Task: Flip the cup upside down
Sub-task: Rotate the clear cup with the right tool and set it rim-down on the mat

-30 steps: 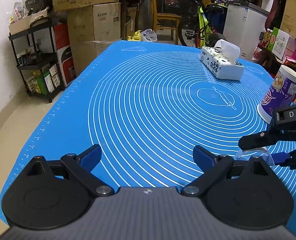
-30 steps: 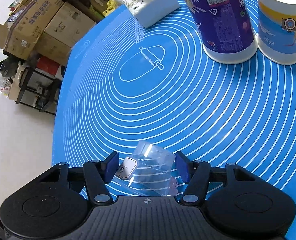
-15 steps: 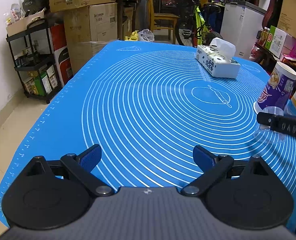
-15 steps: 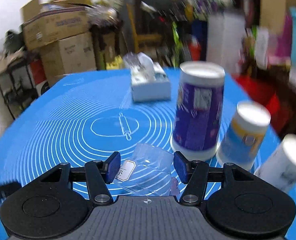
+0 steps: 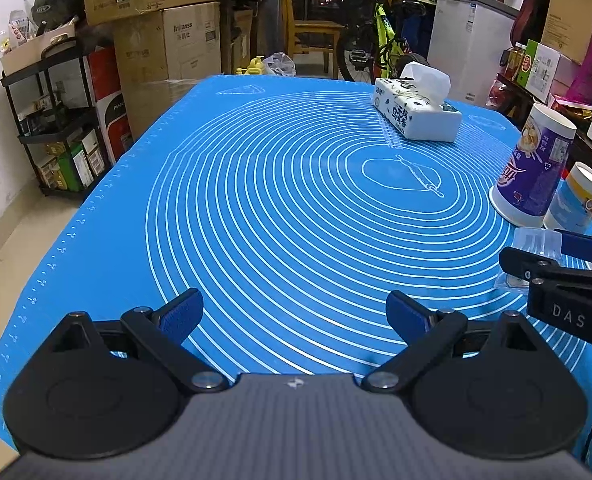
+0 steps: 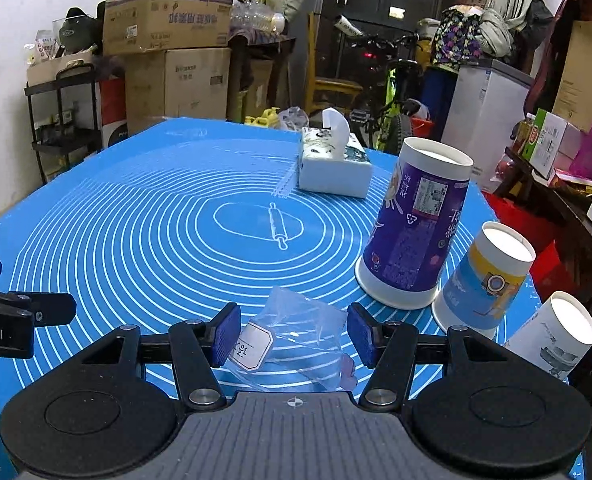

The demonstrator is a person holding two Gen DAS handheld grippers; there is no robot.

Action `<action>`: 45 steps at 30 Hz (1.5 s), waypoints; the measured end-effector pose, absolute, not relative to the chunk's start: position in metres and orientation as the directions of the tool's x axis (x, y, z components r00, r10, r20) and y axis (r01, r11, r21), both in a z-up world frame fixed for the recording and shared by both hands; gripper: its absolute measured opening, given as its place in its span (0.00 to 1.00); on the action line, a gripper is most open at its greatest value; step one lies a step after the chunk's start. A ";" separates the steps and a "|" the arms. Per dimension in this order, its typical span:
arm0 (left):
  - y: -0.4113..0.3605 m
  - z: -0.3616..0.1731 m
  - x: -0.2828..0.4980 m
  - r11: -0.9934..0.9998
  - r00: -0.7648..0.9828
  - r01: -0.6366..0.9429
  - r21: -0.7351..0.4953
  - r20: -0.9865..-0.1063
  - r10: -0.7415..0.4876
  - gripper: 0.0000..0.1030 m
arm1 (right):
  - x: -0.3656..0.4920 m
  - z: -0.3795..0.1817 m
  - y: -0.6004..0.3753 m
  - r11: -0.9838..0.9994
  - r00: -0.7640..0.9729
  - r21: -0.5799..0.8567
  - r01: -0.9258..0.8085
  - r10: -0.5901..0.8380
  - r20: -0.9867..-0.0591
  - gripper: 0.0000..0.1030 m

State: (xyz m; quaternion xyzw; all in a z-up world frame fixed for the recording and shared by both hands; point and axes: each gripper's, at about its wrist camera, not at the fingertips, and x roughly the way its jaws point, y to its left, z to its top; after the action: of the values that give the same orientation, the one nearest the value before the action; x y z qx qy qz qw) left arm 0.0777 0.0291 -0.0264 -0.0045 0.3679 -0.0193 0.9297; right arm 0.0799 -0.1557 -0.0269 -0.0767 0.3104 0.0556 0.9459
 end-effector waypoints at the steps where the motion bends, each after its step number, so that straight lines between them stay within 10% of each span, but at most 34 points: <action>1: 0.029 -0.026 0.077 0.999 0.729 0.033 -0.023 -0.683 -0.039 0.94 | 0.079 -0.027 -0.155 0.981 0.800 -0.113 -0.155 0.057 -0.598 0.60; 45: 0.018 -0.020 0.069 0.997 0.725 0.061 -0.057 -0.683 -0.083 0.94 | 0.072 -0.009 -0.186 0.990 0.764 -0.028 -0.140 0.090 -0.639 0.67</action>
State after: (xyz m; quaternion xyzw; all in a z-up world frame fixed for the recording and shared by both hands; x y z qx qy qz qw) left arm 0.0688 0.0181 -0.0196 -0.0154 0.3685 -0.0387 0.9287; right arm 0.0718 -0.1860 -0.0089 -0.0372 0.3383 0.0612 0.9383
